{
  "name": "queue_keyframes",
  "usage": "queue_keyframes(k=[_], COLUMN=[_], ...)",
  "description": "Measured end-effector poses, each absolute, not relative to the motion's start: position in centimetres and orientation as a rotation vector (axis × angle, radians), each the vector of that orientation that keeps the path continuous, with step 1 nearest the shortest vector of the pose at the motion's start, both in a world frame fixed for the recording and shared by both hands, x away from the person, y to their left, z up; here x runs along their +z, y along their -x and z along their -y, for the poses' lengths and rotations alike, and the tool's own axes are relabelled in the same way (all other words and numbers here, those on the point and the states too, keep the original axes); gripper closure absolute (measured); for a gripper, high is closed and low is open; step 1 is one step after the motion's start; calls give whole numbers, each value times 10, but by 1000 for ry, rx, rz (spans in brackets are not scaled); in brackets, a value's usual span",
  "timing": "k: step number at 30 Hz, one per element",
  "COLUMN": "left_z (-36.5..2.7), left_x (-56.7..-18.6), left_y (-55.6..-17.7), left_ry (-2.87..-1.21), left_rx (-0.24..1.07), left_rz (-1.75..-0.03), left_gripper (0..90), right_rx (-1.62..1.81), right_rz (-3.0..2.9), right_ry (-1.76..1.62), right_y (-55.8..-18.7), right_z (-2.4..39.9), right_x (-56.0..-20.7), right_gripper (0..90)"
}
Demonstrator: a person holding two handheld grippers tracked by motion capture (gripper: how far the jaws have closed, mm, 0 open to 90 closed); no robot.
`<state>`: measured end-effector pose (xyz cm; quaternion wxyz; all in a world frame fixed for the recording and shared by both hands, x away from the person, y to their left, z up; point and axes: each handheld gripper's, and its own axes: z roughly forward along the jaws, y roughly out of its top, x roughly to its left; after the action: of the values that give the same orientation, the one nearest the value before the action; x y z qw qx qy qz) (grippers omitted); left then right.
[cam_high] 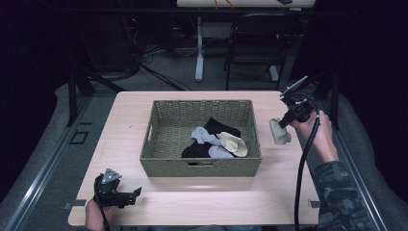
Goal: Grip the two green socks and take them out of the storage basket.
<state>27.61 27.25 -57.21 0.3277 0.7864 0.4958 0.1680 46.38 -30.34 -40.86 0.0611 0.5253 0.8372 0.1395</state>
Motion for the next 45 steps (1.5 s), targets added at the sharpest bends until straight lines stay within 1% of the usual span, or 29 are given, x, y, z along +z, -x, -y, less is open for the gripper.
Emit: queue_keyframes(k=[14,15,17,21,24,25,28,31,33,34,36,41,45], left_z=[-272,-272,-273,-273,-273,-273,-273,-273,-273,-273,-273,-272,-272], left_x=[-572,-572,-572,-572,-572,-572,-572,-572,-572,-572,-572,-572,-572], left_y=[-276,-276,-276,-276,-276,-276,-276,-276,-276,-276,-276,-276,-276], left_ry=[-2057,-2057,-2058,-2058,-2059,-2058,-2058,-2058,-2058,-2058,-2058,-2056,-2057], left_rx=[438,438,441,441,441,441,441,440,441,439,441,439,438], left_rz=[-1300,-1300,-1299,-1298,-1298,-1298,-1299,-1299,-1298,-1299,-1298,-1300,-1300], left_gripper=[0,0,0,1,0,0,0,0,0,0,0,0,0], right_rx=[330,330,311,275,268,265,262,296,337,345,383,435,472], right_rz=[-2575,-2575,-2588,-2612,-2609,-2603,-2620,-2605,-2603,-2591,-2580,-2602,-2595], right_ry=[-1660,-1660,-1682,-1688,-1705,-1709,-1692,-1675,-1658,-1654,-1625,-1539,-1468], right_y=[-474,-474,-476,-480,-481,-481,-481,-480,-478,-476,-474,-468,-465], right_z=[299,299,297,296,296,295,296,297,298,297,297,290,277], right_x=[-469,-469,-484,-497,-503,-504,-501,-491,-478,-473,-459,-424,-400], right_gripper=[864,864,863,859,830,809,694,584,499,471,377,209,143])
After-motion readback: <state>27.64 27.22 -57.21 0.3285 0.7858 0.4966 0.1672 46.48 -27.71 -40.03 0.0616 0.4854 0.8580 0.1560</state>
